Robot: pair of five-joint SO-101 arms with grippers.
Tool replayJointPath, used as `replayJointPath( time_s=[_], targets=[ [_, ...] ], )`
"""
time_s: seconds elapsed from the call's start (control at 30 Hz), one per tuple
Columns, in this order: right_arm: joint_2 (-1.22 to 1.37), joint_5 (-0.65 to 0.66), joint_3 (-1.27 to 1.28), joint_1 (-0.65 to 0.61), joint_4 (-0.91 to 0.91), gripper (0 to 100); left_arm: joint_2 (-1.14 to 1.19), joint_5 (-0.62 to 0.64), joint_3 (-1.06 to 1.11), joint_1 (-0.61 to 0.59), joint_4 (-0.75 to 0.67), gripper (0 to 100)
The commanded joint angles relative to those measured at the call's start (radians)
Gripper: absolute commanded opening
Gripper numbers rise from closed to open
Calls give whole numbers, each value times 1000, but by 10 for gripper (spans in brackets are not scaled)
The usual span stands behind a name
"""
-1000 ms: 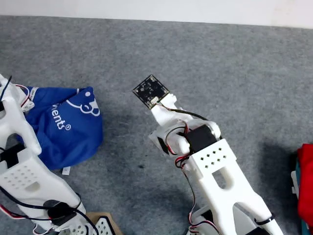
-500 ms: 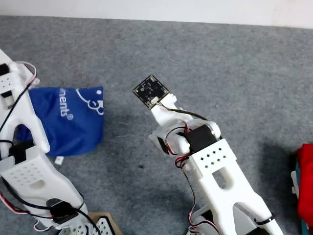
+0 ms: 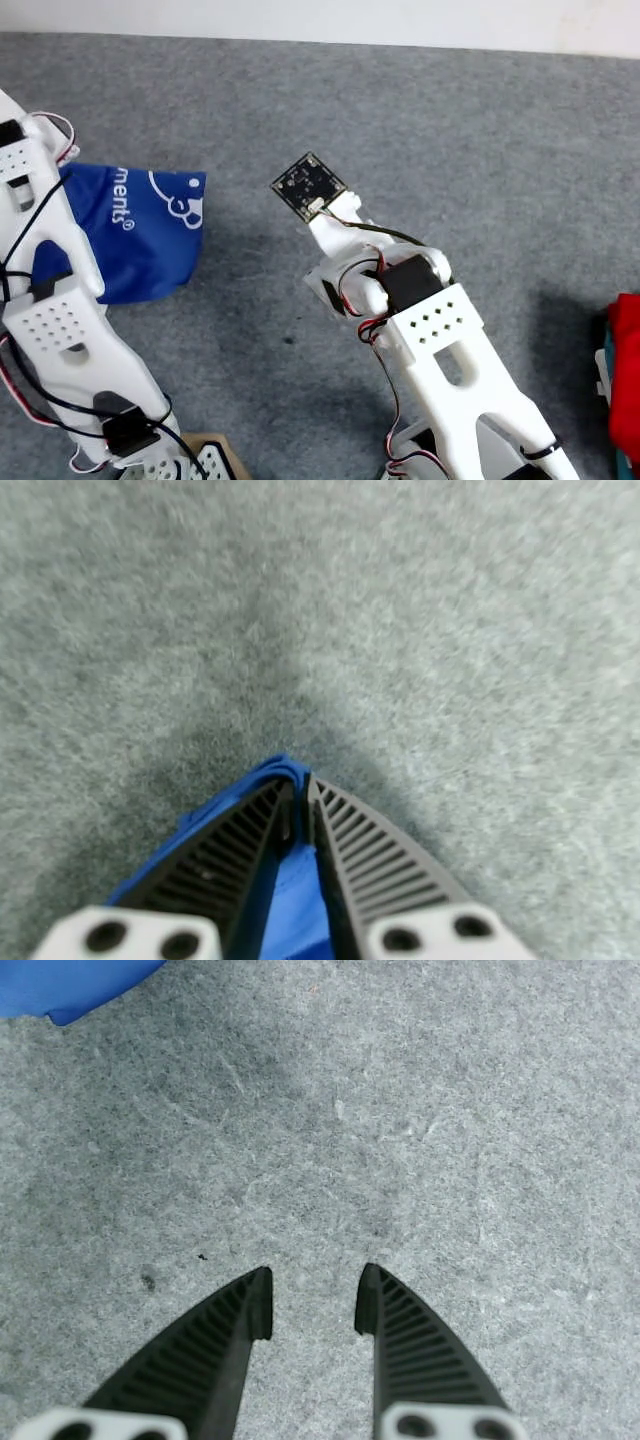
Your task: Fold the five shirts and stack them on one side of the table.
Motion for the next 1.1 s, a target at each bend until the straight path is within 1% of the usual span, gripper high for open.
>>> replayJointPath(
  time_s=[0.0, 0.1, 0.17, 0.3, 0.4, 0.53, 0.63, 0.7, 0.8, 0.9, 0.97, 1.07],
  targets=[
    [-22, 5, -7, -13, -18, 147, -13, 12, -48, 25, 29, 169],
    [-22, 0, -7, -13, -18, 149, -13, 72, -73, 28, 89, 320],
    [-22, -35, -8, -13, -19, 149, -13, 124, -116, 21, 127, 372],
    [-22, -57, -12, -13, -19, 149, -13, 133, -237, -21, 204, 363],
    [-22, -57, -10, -13, -19, 149, -13, 132, -328, -30, 311, 358],
    [-22, -58, -12, -13, -21, 149, -5, 130, -400, 22, 514, 358],
    [-22, -58, -10, -13, -21, 149, -2, 130, -363, 54, 609, 357],
    [-22, -58, -8, -13, -21, 149, -2, 130, -291, 56, 615, 335],
    [-22, -58, -8, -13, -21, 149, -2, 127, -197, 59, 614, 216],
    [-22, -58, -10, -13, -21, 149, -2, 72, -162, 59, 611, 112],
    [-24, -58, -8, -13, -21, 149, -2, 32, -153, 42, 578, 79],
    [-27, -58, -8, -13, -21, 149, -2, 17, -111, 7, 519, 69]
  ],
)
